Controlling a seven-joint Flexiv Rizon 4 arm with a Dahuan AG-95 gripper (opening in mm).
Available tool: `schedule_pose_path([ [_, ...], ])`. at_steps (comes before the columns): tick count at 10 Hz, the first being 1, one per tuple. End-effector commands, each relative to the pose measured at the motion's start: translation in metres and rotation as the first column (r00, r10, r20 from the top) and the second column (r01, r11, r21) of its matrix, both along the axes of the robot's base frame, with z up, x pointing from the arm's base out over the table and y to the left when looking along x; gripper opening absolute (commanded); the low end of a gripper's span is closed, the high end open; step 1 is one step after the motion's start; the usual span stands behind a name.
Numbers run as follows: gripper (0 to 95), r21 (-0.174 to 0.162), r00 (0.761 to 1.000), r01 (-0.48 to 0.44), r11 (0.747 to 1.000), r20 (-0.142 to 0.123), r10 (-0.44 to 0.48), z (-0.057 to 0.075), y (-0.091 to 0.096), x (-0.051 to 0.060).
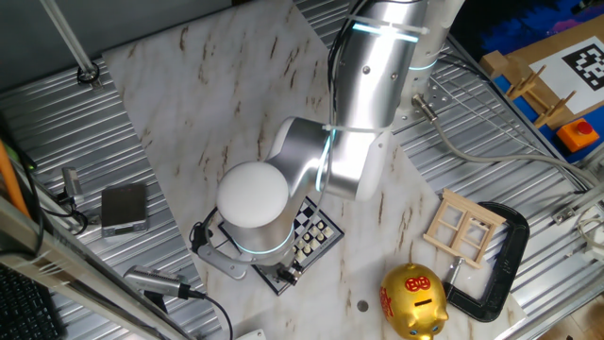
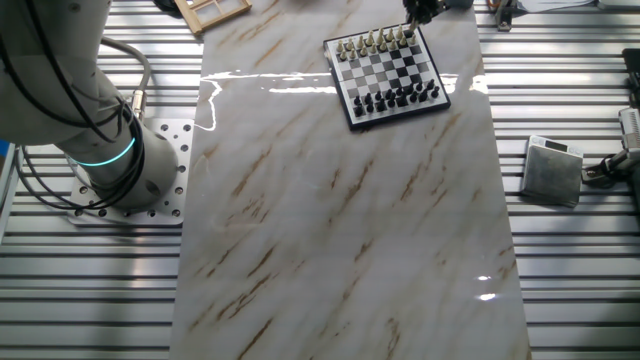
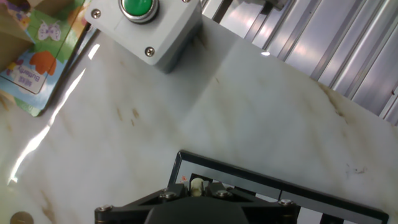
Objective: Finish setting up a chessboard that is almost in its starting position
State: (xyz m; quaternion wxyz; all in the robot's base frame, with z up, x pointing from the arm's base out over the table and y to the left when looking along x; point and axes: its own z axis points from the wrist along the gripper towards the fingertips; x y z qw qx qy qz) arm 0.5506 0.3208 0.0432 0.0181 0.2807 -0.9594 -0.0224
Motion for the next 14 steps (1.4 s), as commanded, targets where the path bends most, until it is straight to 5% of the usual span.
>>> schedule_pose_path([
  [1, 0.0, 0.000, 1.000, -0.001, 1.000, 0.003, 0.001, -0.0011, -0.0010, -0.0003],
  [14, 0.0, 0.006, 1.000, -0.015, 1.000, 0.017, 0.015, -0.0087, -0.0026, -0.0004],
])
